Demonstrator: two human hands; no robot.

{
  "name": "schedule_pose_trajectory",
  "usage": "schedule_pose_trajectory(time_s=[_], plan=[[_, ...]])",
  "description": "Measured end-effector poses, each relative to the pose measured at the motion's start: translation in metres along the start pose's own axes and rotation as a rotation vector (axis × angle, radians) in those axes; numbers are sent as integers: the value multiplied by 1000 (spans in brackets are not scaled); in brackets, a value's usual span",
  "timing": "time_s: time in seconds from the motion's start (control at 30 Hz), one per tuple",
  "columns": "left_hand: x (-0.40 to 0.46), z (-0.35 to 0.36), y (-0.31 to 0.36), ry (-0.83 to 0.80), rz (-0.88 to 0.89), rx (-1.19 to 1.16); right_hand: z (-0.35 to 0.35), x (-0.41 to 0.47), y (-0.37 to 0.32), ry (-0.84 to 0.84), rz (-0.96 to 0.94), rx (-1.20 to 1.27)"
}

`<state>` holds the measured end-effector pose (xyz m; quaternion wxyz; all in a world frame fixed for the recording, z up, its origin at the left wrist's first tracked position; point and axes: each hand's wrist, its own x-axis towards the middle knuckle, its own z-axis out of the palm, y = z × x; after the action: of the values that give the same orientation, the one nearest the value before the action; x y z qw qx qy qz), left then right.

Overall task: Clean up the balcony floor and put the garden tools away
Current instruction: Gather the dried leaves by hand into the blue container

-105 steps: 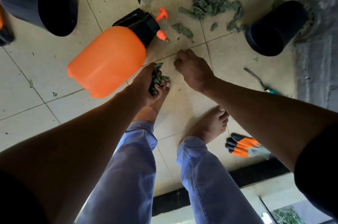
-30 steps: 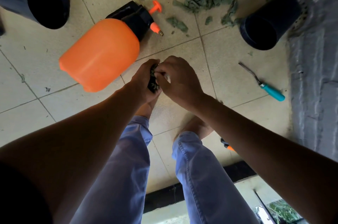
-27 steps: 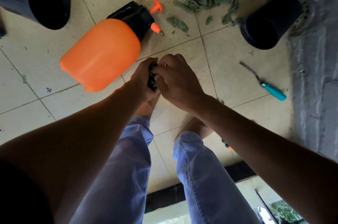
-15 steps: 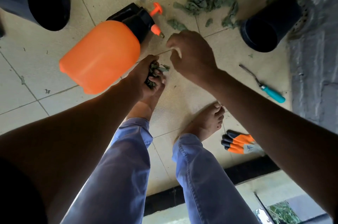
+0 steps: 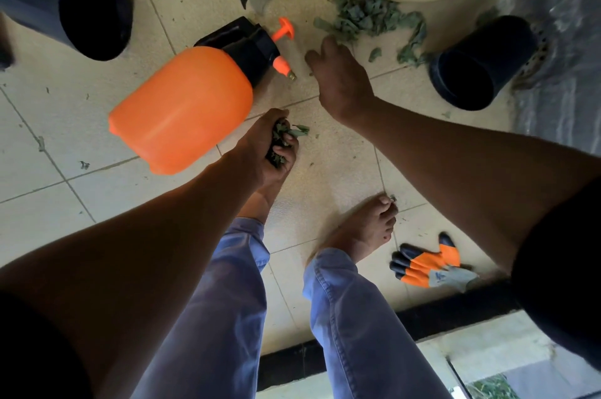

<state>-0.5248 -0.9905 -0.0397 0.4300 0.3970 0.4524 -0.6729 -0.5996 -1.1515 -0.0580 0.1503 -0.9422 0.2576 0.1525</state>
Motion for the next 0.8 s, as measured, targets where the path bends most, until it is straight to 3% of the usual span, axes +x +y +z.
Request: schedule_pose_trajectory(time_s=[0.07,0.23,0.3,0.37,0.5,0.7,0.8], plan=[[0,1,-3,-7,-10,-24,8,-8,7,29,70,151],[-3,11,-12,14,16,-60,-14,-32,3,43,484,819],[-3,18,-16,14,25,-42,-35,-49,-7,-24,547,1125],[-3,26,-20,-10,31,-1,-51,-66,-16,-23,535,1212],[-6,42,-28,-57,23,74,-61,-92,-28,85,441,969],[-6,62,-33,30,69,174,-58,-101,-26,135,210,468],[-6,72,-28,-30,92,175,-55,-98,-19,147,91,252]])
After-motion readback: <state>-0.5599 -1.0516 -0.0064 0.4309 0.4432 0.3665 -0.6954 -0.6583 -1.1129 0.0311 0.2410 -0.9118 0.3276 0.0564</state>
